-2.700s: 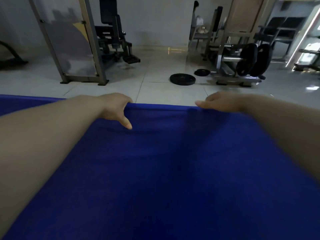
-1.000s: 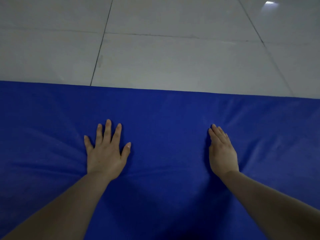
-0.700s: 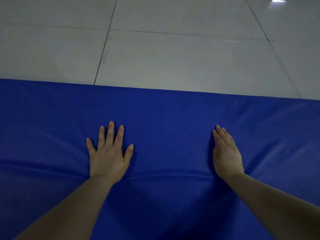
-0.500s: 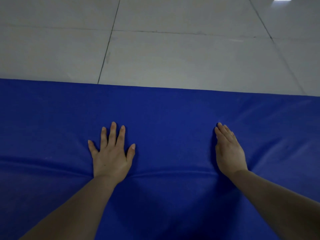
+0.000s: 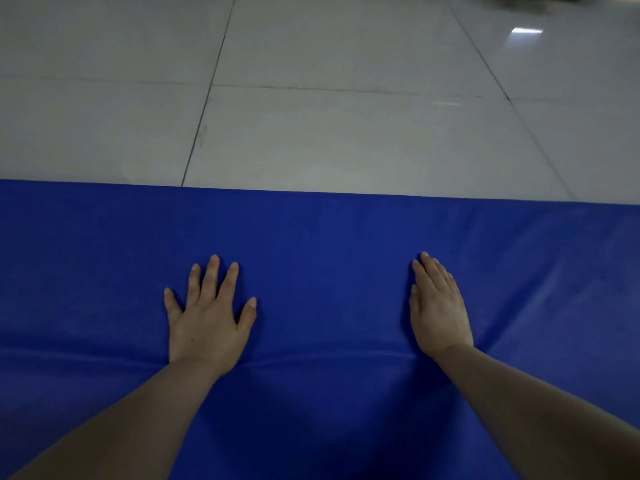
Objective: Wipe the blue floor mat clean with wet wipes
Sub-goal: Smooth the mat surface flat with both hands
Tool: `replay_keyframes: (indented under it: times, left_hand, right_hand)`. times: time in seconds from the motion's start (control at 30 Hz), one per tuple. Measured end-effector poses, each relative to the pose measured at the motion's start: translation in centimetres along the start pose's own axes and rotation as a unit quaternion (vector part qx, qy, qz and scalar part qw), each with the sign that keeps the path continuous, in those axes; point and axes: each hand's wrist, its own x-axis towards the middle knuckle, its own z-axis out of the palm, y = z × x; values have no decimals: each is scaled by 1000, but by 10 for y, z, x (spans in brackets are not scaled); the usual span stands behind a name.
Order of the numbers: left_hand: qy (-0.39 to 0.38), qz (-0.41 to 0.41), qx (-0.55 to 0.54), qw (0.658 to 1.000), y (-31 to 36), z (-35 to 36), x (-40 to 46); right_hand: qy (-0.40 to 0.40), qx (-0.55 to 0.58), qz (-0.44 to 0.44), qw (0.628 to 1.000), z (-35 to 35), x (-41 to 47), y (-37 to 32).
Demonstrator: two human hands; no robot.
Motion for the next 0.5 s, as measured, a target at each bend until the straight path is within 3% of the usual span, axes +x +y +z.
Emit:
replay_keyframes:
  times: [0.5]
  left_hand:
    - [16, 11, -6, 1000, 0, 0, 6]
  right_hand:
    - [11, 66, 46, 997, 1, 2, 2]
